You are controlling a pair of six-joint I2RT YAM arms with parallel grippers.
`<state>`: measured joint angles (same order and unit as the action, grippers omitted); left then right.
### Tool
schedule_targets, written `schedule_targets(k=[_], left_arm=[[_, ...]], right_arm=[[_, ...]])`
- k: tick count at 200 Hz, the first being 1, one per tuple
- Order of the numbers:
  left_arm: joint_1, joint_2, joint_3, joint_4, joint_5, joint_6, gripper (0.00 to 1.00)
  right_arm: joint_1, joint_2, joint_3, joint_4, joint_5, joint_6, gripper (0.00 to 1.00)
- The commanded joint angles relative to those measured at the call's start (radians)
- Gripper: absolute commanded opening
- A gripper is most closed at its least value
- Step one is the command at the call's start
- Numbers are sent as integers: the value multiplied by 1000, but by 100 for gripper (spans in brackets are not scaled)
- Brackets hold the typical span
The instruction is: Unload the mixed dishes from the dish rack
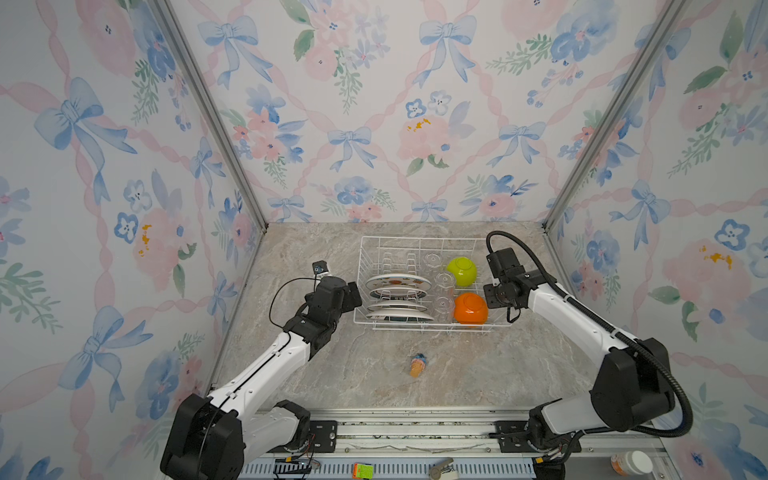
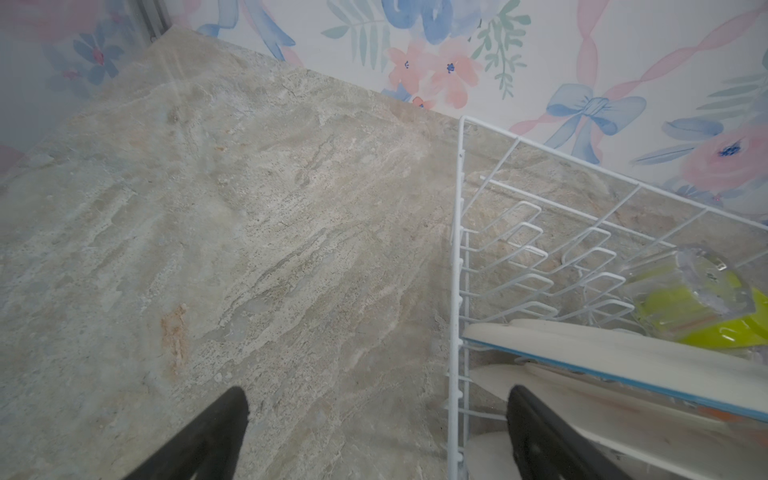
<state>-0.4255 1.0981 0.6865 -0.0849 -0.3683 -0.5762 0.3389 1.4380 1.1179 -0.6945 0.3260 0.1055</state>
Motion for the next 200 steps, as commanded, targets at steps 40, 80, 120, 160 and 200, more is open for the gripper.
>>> schedule_targets(k=[40, 80, 120, 160, 200], left_arm=[[2, -86, 9, -70, 85, 4, 98], [-1, -84, 42, -144, 187, -2, 98], [-5, -114, 42, -166, 224, 11, 98], [-8, -143, 91, -165, 361, 12, 98], [-9, -184, 90, -193, 461, 26, 98]], right_arm=[[85, -210, 15, 36, -251, -30, 66], [225, -302, -65, 116, -424, -51, 70], [399, -255, -59, 145, -336, -52, 71], [499, -105, 48, 106, -288, -72, 66], [565, 14, 118, 102, -217, -107, 57]])
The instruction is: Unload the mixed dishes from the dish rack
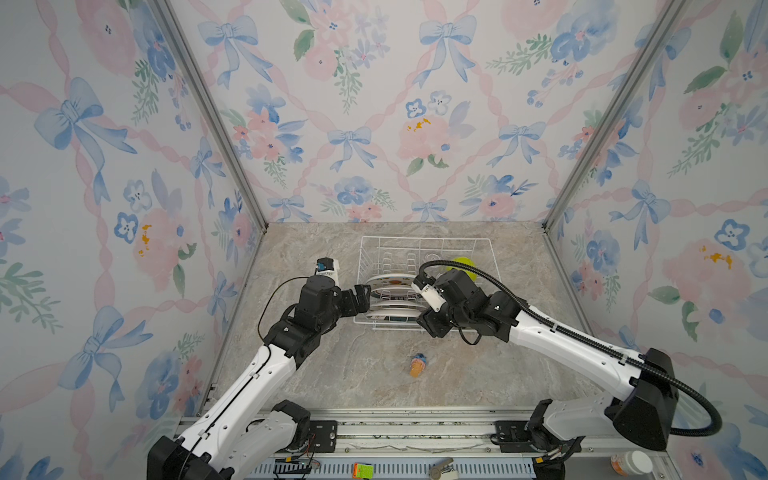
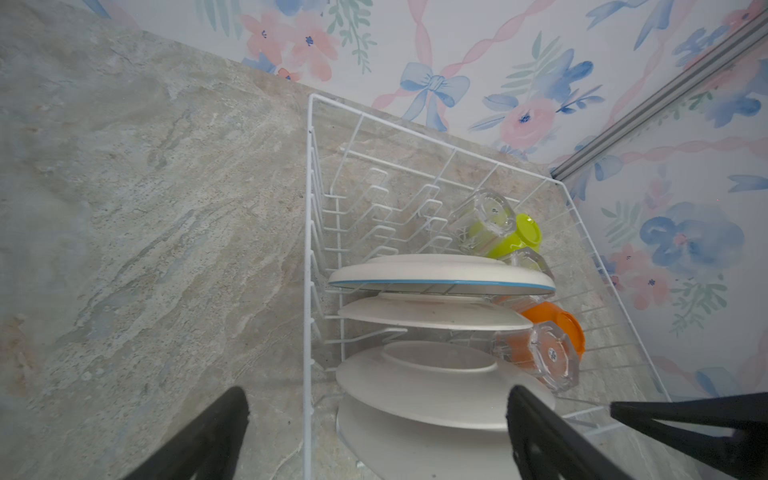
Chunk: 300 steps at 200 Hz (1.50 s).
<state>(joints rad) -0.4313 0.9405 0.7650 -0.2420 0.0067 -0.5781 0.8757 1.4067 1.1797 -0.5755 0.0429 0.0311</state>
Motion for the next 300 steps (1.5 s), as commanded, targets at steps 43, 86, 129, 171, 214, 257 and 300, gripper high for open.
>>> schedule_targets(k=[43, 86, 129, 171, 214, 257, 300], left_arm=[[-3, -78, -21, -62, 31, 64, 98], [-3, -110, -62, -63, 13, 66, 98], [-3, -100, -60, -63, -8, 58, 98], [-6, -99, -69, -62, -32, 44, 98], [-17, -74, -64, -63, -35, 44, 98], [-23, -77, -66, -63, -53, 44, 98], [-25, -74, -73, -63, -60, 43, 98]], right_arm=[[55, 103, 54, 23, 74, -63, 46], [57, 116, 38, 32, 70, -139, 35], [52, 133, 44, 18, 97, -181, 33], [52, 145, 38, 26, 121, -208, 34], [54, 167, 46, 53, 156, -199, 29], [54, 145, 13, 113, 220, -167, 18], [52, 112, -31, 181, 265, -174, 5]])
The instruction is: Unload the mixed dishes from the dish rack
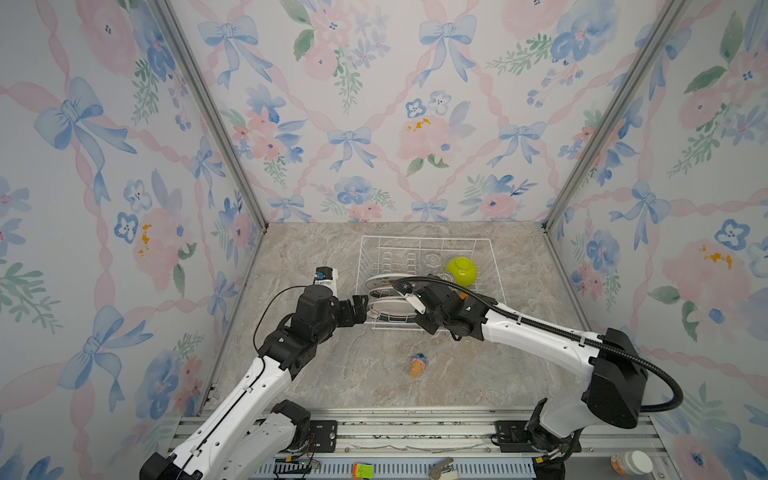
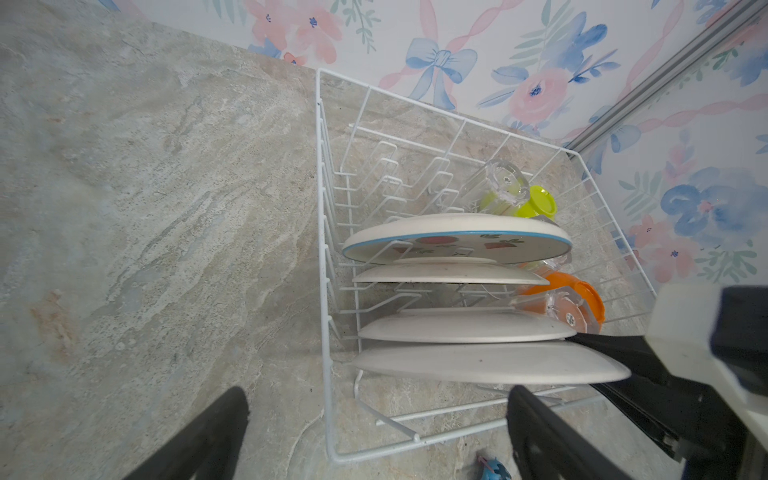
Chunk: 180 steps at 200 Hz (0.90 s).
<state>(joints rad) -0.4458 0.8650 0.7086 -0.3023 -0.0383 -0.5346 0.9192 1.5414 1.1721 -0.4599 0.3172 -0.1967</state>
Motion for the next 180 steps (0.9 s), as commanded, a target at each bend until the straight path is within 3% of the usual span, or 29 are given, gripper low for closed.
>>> schedule_targets(k=[1, 6, 117, 180], left_arm=[[-10, 2, -16, -3, -15, 0, 98], [-10, 2, -16, -3, -18, -1, 98], [-14, 2, -23, -1, -50, -12, 98], [-33, 1, -15, 2, -106, -38, 98]], right_arm=[[8, -23, -23, 67, -7, 54, 4], [7, -25, -27, 71, 1, 53, 0], [-10, -141, -86, 195, 36, 46, 0], [-52, -173, -51, 171, 26, 81, 0]])
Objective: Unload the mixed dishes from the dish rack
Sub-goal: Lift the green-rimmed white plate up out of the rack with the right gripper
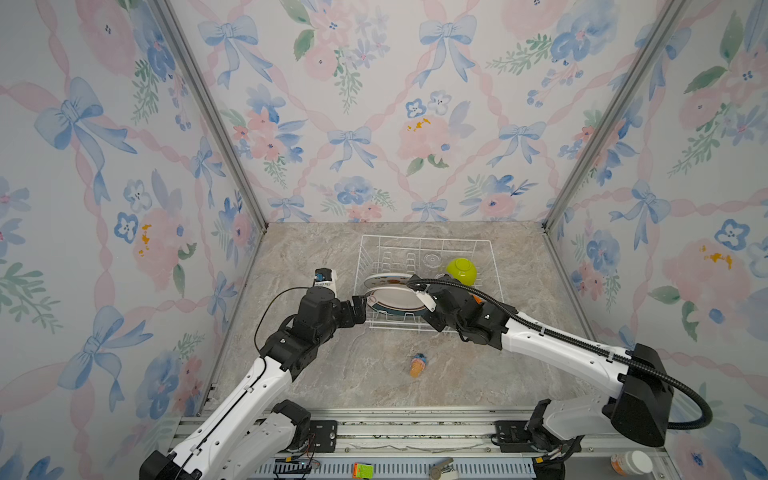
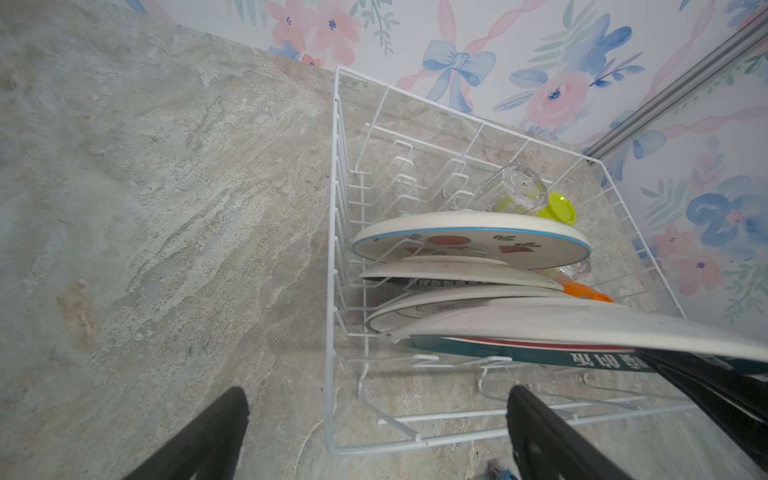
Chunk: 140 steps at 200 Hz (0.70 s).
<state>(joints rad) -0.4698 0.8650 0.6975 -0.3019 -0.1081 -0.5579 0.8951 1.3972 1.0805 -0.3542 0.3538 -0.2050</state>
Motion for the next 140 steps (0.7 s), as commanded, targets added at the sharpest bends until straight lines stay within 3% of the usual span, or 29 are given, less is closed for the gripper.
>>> schedule_targets(k=[1, 140], left_arm=[[-9, 2, -3, 0, -37, -15, 98], [-43, 70, 71, 35, -50, -32, 98]], right_arm=[[-28, -29, 41, 65, -11, 91, 0], [-137, -154, 26, 65, -80, 359, 0]])
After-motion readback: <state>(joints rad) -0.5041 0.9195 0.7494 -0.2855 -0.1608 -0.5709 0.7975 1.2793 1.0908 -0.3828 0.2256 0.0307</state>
